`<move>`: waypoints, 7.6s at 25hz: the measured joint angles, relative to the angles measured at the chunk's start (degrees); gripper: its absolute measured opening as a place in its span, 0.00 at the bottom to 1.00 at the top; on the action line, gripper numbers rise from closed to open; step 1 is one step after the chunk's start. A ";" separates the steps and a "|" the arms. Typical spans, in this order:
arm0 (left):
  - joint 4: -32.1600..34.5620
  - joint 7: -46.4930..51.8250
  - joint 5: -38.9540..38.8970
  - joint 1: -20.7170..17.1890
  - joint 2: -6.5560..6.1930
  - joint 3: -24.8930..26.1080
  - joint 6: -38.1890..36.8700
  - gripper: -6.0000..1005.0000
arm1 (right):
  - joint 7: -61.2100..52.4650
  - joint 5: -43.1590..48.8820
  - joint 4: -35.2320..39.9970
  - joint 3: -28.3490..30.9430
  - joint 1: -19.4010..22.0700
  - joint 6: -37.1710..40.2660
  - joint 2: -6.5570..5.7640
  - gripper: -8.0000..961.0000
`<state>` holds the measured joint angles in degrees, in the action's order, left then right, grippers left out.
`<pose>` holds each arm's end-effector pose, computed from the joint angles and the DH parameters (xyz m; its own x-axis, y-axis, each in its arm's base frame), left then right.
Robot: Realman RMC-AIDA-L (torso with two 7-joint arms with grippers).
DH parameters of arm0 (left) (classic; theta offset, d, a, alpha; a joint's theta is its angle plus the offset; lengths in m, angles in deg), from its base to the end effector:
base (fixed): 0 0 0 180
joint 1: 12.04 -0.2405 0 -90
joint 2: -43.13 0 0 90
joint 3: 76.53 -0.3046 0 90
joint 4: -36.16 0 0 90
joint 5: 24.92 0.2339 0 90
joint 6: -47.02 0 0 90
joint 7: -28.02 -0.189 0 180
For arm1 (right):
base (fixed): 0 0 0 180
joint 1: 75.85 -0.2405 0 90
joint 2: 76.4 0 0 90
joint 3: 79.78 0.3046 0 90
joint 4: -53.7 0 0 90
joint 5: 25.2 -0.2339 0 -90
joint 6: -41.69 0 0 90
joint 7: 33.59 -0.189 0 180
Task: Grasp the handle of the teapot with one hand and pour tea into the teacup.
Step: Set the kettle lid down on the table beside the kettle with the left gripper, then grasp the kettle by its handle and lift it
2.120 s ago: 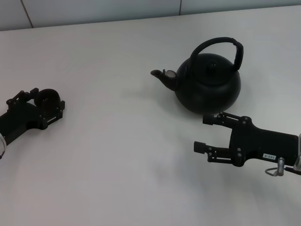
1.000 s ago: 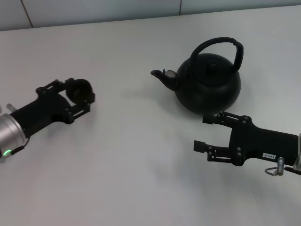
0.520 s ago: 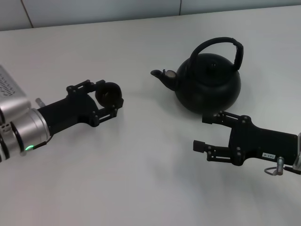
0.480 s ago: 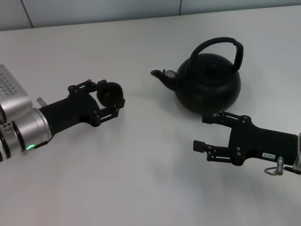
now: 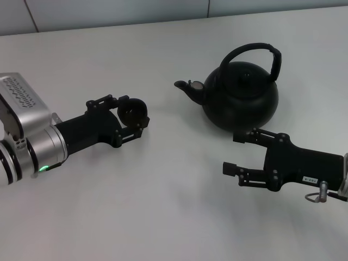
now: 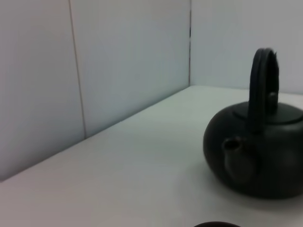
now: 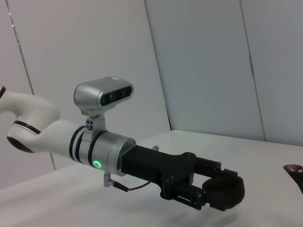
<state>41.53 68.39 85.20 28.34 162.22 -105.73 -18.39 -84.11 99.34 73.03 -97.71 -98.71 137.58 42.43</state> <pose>-0.2930 0.4151 -0.1530 0.8755 0.1286 0.4658 0.3395 -0.8496 -0.4036 0.3504 0.2977 -0.0874 0.7269 -0.2321 -0.6463 -0.4553 -0.8674 -0.2007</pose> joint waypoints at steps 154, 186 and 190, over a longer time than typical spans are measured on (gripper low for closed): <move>13.18 1.70 5.56 -18.26 -4.79 2.30 -24.00 0.86 | 19.52 -21.56 -15.22 0.80 4.55 -0.71 0.53 0.86; 13.88 3.11 5.46 -18.23 -4.49 2.50 -24.01 0.86 | 35.01 -46.29 -24.48 3.68 -1.16 -20.46 0.43 0.86; 13.88 3.14 5.32 -18.23 -4.48 2.66 -24.00 0.86 | 34.93 -46.31 -24.17 3.69 -1.74 -21.51 0.42 0.86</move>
<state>55.41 71.52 90.52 10.11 157.74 -103.07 -42.39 -49.19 53.03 48.87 -94.02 -100.44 116.07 42.86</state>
